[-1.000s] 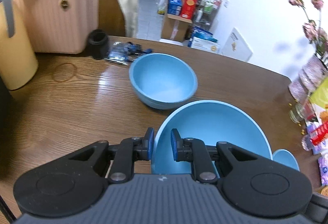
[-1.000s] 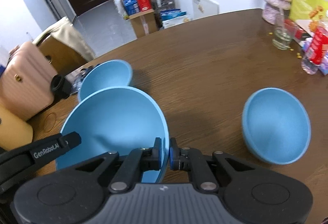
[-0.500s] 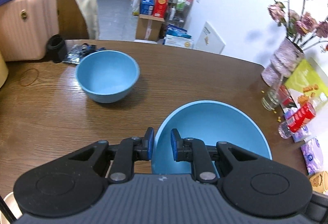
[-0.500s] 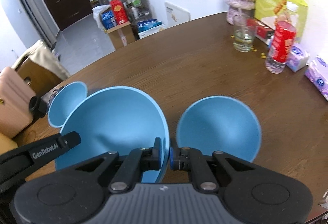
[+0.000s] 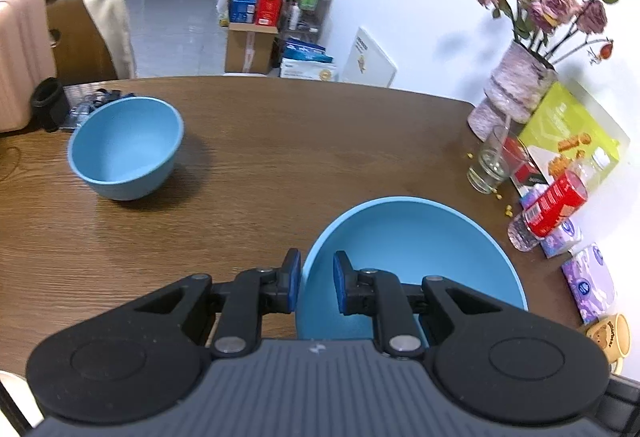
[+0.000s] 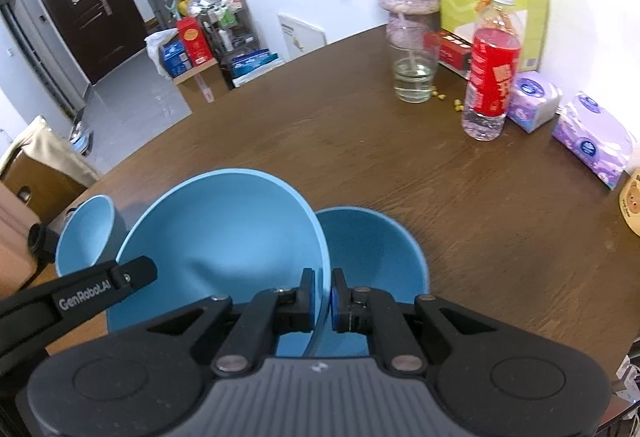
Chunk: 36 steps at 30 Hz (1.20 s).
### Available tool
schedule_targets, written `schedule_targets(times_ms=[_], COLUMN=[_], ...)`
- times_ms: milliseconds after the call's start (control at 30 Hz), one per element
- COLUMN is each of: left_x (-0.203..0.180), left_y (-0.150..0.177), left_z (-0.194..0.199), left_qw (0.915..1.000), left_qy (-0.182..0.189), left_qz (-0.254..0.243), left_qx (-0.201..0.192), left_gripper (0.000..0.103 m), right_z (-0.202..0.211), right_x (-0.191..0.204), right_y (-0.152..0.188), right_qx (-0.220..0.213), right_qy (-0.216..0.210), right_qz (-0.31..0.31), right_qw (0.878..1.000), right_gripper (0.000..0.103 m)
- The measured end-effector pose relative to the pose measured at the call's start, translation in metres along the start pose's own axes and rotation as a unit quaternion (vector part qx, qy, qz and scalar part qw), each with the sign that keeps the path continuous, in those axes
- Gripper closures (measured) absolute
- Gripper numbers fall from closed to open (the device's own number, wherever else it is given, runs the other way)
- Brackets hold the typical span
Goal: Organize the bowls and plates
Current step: 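Lower both held blue bowls onto the bowl stack by the vase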
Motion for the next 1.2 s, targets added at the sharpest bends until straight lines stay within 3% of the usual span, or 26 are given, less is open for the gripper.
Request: schedule_targets(times_ms=[733, 1200], left_x=[-0.060, -0.065], left_y=[0.012, 0.018], left_z=[-0.041, -0.056], left_qw=[0.9989, 0.9982], left_qy=[0.017, 0.002], left_qz=[-0.040, -0.055], left_qx=[0.016, 0.022], left_gripper=[0.086, 0.086], right_z=[-0.024, -0.046], right_x=[-0.048, -0.049], right_y=[-0.003, 0.005], right_qx=[-0.007, 0.006], right_qy=[0.052, 0.069], right_qz=[0.018, 0.060], right_qw=[0.998, 0.996], right_gripper=[0.095, 0.095])
Point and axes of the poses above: each gripper's, at about its wrist camera, not at the fingertips, and z roughly against the way its jaws point, x to its left, y to its underside, the point moved 1 cm from there along -z, roughly the way its jaws point, and after that the axes turned 12 degrees about -y, right-handed, at the moved point
